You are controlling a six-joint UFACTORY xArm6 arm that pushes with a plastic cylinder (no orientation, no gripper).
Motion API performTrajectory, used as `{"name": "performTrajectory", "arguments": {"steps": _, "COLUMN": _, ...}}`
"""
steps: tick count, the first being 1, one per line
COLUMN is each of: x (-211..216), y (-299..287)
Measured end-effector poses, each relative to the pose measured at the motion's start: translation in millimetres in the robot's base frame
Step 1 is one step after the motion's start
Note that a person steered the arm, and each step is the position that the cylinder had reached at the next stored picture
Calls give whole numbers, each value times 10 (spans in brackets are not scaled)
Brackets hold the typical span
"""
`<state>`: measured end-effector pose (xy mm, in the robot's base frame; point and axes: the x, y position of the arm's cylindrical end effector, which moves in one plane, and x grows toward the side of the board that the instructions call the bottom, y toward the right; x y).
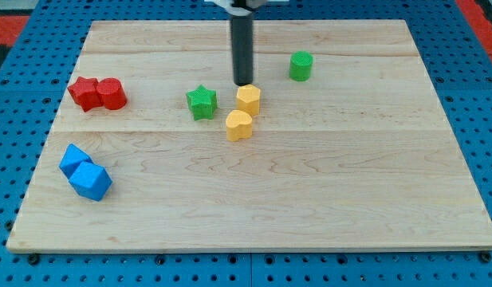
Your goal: Slide green circle a bit down
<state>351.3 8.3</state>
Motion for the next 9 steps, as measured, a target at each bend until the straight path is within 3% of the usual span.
{"name": "performTrajectory", "arguments": {"steps": 1, "x": 206, "y": 71}}
{"name": "performTrajectory", "arguments": {"steps": 7, "x": 3, "y": 161}}
{"name": "performTrajectory", "arguments": {"steps": 8, "x": 8, "y": 446}}
{"name": "performTrajectory", "arguments": {"steps": 9, "x": 51, "y": 1101}}
